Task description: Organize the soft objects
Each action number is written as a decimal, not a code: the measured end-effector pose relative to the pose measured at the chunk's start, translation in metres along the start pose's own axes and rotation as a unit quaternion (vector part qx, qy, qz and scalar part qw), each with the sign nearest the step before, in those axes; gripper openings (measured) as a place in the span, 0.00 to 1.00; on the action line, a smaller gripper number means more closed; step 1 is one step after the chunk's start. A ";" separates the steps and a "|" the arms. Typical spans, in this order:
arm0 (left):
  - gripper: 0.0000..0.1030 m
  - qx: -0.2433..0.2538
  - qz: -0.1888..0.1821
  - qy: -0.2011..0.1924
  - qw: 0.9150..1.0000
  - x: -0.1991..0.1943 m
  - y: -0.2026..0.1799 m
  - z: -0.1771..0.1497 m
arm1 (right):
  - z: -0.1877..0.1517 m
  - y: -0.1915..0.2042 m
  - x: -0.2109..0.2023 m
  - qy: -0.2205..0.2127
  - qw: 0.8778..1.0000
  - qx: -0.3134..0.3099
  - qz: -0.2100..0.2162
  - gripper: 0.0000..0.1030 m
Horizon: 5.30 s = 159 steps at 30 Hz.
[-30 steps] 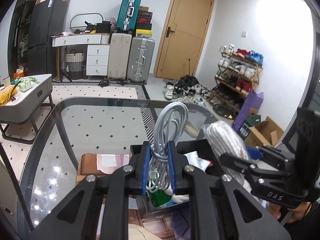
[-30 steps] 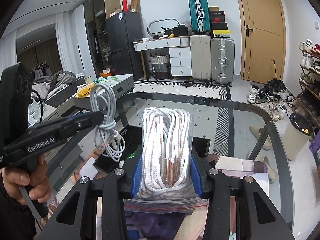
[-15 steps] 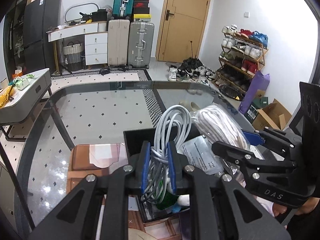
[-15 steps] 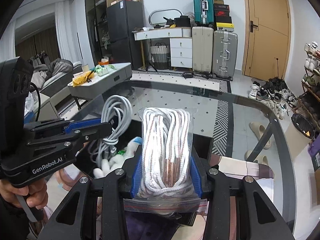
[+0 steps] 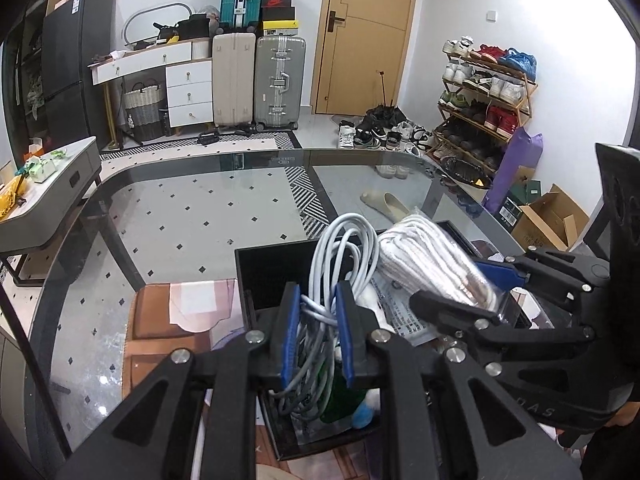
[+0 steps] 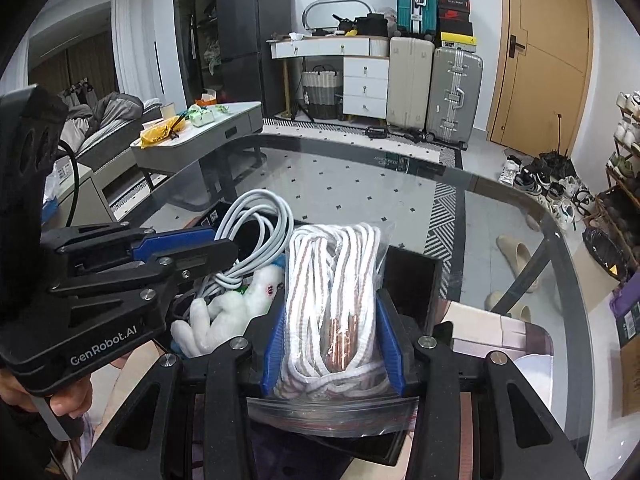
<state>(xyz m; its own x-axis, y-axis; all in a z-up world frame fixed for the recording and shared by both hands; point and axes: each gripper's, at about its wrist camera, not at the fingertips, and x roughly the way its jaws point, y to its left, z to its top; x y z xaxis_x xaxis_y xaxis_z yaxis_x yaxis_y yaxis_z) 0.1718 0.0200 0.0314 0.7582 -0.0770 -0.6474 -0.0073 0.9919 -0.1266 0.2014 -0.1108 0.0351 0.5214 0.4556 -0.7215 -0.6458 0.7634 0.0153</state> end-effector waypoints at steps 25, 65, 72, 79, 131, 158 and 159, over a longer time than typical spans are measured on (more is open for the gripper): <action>0.54 0.003 -0.001 -0.032 0.999 -0.043 0.007 -0.012 | -0.003 0.005 -0.061 -0.074 0.997 0.010 -0.034 0.97; 1.00 0.024 0.065 -0.146 0.987 -0.089 0.005 -0.078 | -0.087 0.014 -0.115 -0.183 0.982 0.036 -0.004 1.00; 1.00 0.030 0.077 -0.150 0.985 -0.090 0.001 -0.079 | -0.094 0.017 -0.114 -0.191 0.981 0.024 -0.020 0.99; 1.00 0.027 0.075 -0.160 0.984 -0.094 0.002 -0.080 | -0.101 0.019 -0.117 -0.211 0.977 0.019 -0.021 0.99; 1.00 0.027 0.073 -0.166 0.983 -0.098 0.000 -0.079 | -0.105 0.018 -0.120 -0.222 0.974 0.024 -0.034 1.00; 1.00 0.027 0.074 -0.168 0.983 -0.099 0.000 -0.080 | -0.105 0.019 -0.120 -0.222 0.974 0.023 -0.034 1.00; 1.00 0.027 0.074 -0.168 0.983 -0.099 0.000 -0.080 | -0.105 0.019 -0.120 -0.222 0.974 0.023 -0.034 1.00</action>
<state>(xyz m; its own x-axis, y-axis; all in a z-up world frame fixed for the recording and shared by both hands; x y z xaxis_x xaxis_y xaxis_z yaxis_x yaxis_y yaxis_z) 0.0445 0.0192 0.0355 0.9241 0.0965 -0.3698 -0.1053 0.9944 -0.0038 0.0687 -0.1989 0.0493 0.7585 0.5488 -0.3516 -0.5810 0.8137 0.0168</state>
